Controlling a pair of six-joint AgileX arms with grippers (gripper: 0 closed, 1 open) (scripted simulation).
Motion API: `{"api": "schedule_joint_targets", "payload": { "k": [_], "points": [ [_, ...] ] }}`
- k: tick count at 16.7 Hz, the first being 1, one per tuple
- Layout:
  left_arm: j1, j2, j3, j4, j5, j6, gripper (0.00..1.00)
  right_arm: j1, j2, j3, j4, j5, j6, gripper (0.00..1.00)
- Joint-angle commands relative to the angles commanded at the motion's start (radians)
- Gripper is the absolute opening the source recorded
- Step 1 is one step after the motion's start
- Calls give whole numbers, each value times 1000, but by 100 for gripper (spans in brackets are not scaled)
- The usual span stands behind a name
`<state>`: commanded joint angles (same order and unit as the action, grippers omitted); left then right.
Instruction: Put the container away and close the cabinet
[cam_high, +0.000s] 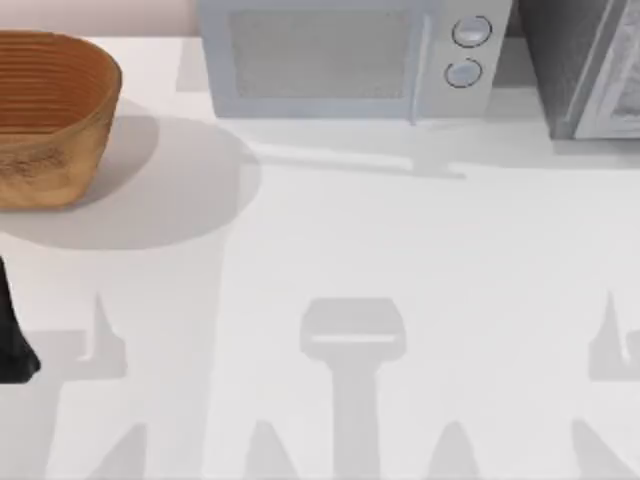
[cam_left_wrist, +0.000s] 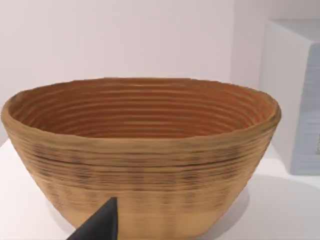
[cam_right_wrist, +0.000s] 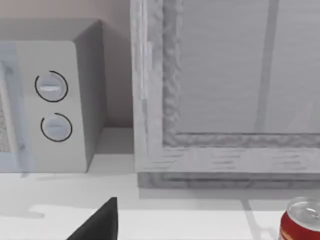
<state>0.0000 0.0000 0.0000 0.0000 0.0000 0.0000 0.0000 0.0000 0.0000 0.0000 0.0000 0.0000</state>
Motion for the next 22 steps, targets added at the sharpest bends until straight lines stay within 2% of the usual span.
{"api": "schedule_joint_targets", "payload": {
  "k": [5, 8, 10, 13, 16, 22],
  "points": [
    [0, 0, 0, 0, 0, 0, 100, 2, 17, 6, 19, -9, 47, 100],
    [0, 0, 0, 0, 0, 0, 100, 3, 69, 23, 74, -34, 189, 100],
    [0, 0, 0, 0, 0, 0, 100, 2, 124, 36, 126, -55, 335, 100],
    [0, 0, 0, 0, 0, 0, 100, -8, 238, 57, 222, -91, 638, 100],
    [0, 0, 0, 0, 0, 0, 100, -26, 380, 78, 334, -126, 1020, 100],
    [0, 0, 0, 0, 0, 0, 100, -90, 727, 115, 588, -189, 1972, 100]
  ]
}}
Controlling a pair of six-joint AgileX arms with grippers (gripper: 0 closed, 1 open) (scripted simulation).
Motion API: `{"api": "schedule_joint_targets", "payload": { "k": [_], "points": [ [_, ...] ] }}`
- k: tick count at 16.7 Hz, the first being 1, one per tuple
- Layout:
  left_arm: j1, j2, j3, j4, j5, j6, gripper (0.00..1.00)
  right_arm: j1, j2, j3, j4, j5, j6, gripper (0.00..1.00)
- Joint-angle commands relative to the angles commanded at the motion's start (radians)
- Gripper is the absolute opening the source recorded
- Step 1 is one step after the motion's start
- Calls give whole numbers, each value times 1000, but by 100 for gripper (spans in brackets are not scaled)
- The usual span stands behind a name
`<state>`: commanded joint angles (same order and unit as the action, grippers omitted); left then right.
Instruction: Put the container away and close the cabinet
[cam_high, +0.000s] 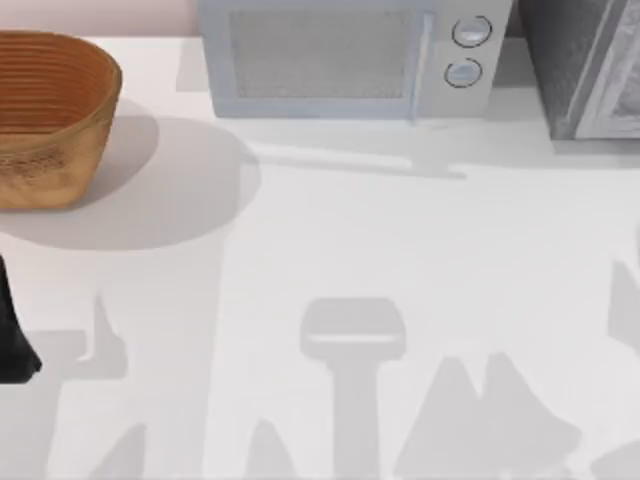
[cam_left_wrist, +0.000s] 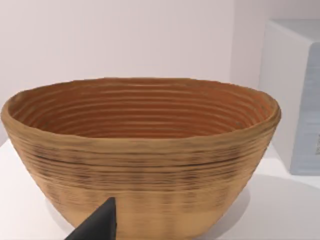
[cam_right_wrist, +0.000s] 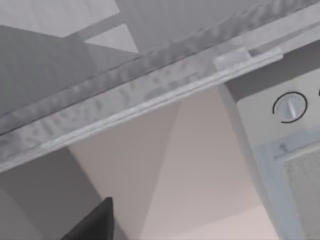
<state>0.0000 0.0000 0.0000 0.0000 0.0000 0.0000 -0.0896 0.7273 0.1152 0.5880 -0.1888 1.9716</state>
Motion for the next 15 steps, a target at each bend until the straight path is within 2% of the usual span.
{"api": "schedule_joint_targets", "payload": {
  "k": [15],
  "points": [
    [0, 0, 0, 0, 0, 0, 100, -222, 926, 84, 701, -109, 2729, 100]
  ]
}}
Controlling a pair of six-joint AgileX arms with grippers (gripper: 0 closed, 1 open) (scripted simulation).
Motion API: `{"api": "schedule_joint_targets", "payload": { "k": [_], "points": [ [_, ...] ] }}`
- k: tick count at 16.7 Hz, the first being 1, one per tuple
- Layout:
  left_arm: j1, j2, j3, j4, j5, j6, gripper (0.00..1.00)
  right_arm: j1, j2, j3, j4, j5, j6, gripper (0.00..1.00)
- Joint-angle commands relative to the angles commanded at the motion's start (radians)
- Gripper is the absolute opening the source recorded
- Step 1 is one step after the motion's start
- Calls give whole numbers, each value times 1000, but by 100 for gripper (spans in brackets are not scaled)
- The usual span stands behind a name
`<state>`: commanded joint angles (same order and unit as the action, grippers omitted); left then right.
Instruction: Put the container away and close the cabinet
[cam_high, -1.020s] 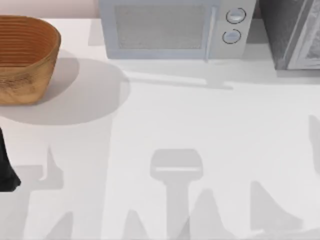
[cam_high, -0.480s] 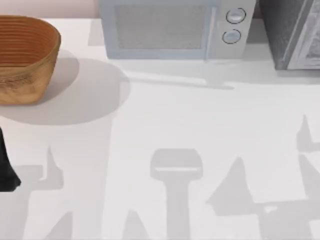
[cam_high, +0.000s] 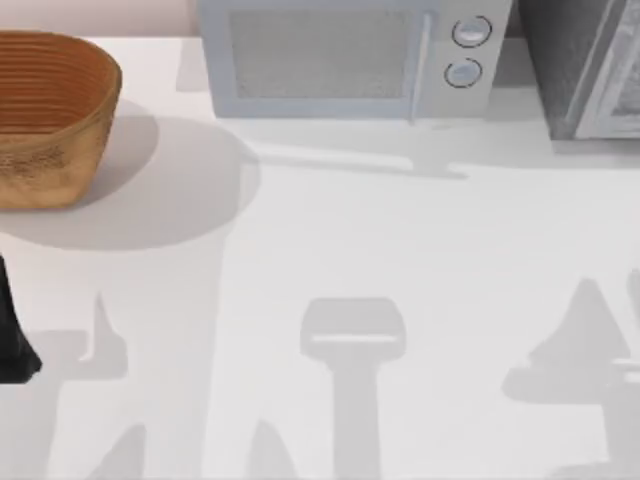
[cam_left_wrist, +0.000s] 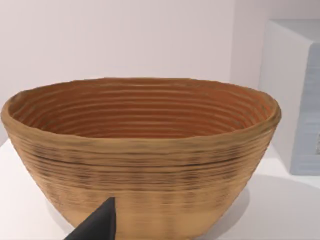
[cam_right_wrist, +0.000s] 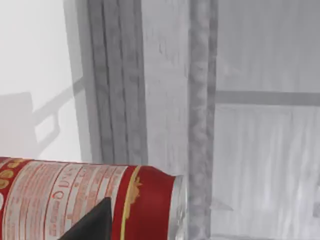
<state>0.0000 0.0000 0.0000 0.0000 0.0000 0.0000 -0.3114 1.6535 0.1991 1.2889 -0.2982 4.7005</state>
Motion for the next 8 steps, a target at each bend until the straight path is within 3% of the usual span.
{"api": "schedule_joint_targets", "payload": {
  "k": [4, 8],
  "points": [
    [0, 0, 0, 0, 0, 0, 100, -44, 198, 18, 163, -26, 606, 100],
    [0, 0, 0, 0, 0, 0, 100, -75, 356, 31, 297, -49, 1073, 100]
  ]
}}
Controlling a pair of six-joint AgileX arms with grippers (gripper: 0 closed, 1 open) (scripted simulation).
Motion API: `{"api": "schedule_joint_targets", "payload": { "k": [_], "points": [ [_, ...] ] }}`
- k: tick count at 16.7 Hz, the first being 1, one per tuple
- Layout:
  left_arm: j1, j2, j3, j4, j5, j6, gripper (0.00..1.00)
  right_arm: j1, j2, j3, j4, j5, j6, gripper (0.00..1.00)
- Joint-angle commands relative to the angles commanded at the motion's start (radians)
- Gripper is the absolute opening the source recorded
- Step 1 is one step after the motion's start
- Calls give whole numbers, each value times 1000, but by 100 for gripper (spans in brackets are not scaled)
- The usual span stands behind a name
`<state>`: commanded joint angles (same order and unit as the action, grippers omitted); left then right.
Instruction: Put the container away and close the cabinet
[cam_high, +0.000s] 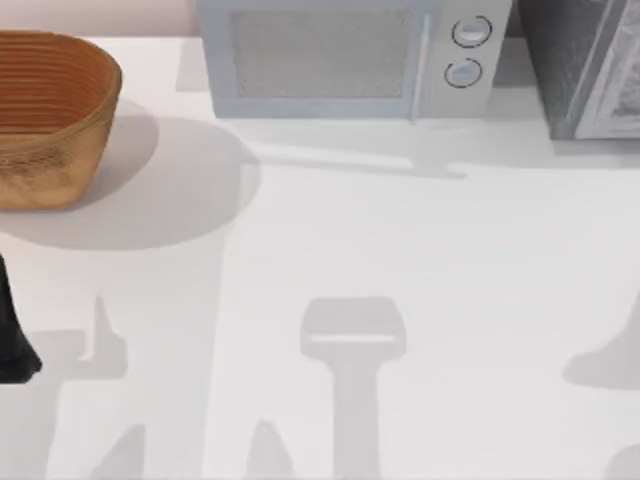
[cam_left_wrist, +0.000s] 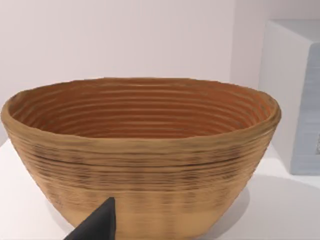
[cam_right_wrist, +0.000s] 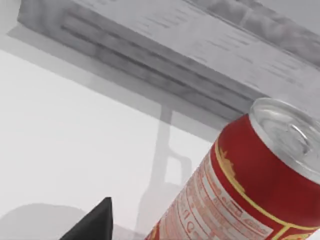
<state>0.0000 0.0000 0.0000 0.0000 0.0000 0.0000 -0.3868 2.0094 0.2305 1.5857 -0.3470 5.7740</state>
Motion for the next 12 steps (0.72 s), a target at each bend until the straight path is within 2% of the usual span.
{"api": "schedule_joint_targets", "payload": {
  "k": [3, 6, 12],
  "points": [
    [0, 0, 0, 0, 0, 0, 100, -16, 89, 6, 76, -14, 247, 100],
    [0, 0, 0, 0, 0, 0, 100, -25, 144, 10, 124, -24, 393, 100],
    [0, 0, 0, 0, 0, 0, 100, -28, 164, 11, 141, -28, 445, 100]
  ]
}}
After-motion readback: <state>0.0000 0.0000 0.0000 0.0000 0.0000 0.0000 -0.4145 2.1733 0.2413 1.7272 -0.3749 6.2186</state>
